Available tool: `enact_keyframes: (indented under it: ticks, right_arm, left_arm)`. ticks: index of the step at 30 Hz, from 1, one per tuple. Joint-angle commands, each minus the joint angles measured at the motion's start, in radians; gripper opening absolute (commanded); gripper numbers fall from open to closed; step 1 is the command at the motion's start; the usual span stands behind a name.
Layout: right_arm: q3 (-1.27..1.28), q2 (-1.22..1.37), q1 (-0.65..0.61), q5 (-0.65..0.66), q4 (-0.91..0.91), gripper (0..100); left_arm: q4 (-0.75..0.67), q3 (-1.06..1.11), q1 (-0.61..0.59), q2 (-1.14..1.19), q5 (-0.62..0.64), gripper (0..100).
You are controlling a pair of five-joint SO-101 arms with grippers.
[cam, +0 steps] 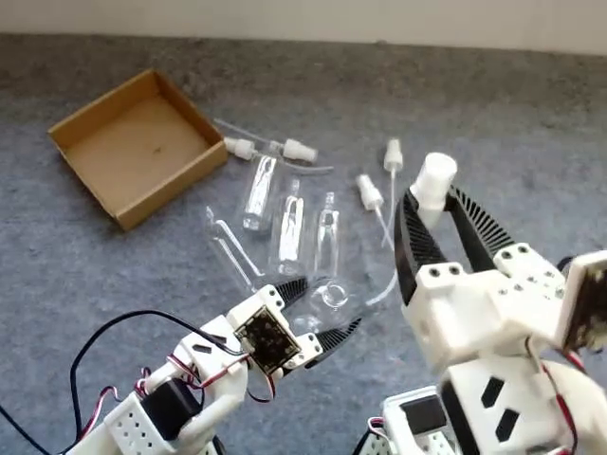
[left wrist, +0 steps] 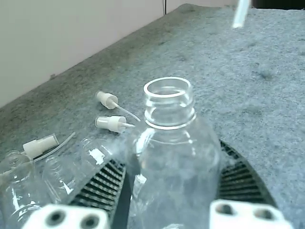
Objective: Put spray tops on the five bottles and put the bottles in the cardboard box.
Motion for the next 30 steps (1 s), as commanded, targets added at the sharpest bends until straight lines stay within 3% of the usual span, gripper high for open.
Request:
enact_keyframes:
  ticks: [1,8,14,21,30]
  right_arm:
    - [0.211,-0.147,-0.007,-0.011,-0.197,4.5]
    - [0.539,-0.309,-0.008,-0.011,-0.352,4.5]
    - [0.535,-0.328,-0.102,-0.002,-0.361,4.5]
    - [0.412,-0.321,-0.101,0.103,-0.367,4.5]
    - [0.363,-0.329,-0.107,0.101,-0.274,4.5]
  left_arm:
    - [-0.002,0.019,0.019,-0.016,0.014,7]
    - [-0.002,0.019,0.087,-0.016,0.014,7]
    - [0.0,0.019,0.084,-0.016,0.014,7]
    - [0.028,0.019,0.081,-0.016,0.012,7]
    - [0.021,0.019,0.081,-0.018,0.011,7]
